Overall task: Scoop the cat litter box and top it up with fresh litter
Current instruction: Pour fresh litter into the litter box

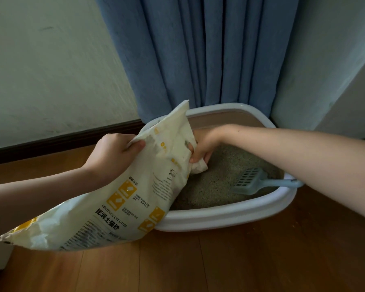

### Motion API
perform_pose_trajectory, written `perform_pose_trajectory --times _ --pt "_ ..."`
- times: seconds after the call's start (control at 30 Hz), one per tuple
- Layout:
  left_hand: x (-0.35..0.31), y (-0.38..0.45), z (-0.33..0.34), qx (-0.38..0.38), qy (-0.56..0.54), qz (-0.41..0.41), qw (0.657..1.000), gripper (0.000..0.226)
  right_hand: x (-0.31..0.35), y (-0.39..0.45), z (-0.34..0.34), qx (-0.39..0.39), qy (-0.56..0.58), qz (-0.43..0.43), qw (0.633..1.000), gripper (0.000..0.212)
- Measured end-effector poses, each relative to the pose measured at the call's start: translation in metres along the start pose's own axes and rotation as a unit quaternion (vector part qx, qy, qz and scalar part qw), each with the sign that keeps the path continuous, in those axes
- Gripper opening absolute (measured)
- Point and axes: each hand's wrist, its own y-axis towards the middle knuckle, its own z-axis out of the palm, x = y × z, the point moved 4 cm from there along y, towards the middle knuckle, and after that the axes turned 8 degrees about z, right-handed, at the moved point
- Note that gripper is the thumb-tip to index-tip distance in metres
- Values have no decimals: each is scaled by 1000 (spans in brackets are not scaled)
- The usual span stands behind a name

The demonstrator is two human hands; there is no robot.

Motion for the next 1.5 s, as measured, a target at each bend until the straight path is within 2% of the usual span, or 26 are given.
perform_pose_trajectory --times 0.13,0.27,0.4,0.57,0.63,0.77,1.0,1.3,1.5 --pt "1 0 0 6 2 2 1000 37 -5 0 4 -54 -12 -38 998 55" --pt "0 -4 -2 -5 0 22 1000 38 -19 -9 7 -180 21 -112 977 43" --pt "-7 -9 -7 -14 0 41 999 36 -53 -7 25 -190 33 -107 975 37" --pt "-5 -16 -14 -25 -12 45 999 30 -54 -12 17 -260 23 -124 957 18" --pt "2 -19 -19 -39 -18 36 998 28 -44 -22 8 -264 0 -135 955 10" --pt "8 -29 -33 -66 -32 12 997 29 -20 -45 -11 -270 -51 -140 951 18" --pt "15 -42 -46 -110 -71 -34 991 23 19 -70 -21 -270 -130 -135 945 16" --pt "21 -52 -56 -136 -107 -83 981 34 60 -97 -24 -279 -225 -134 924 15" --pt "26 -59 -63 -143 -152 -121 970 30 88 -116 -15 -280 -297 -158 899 8"
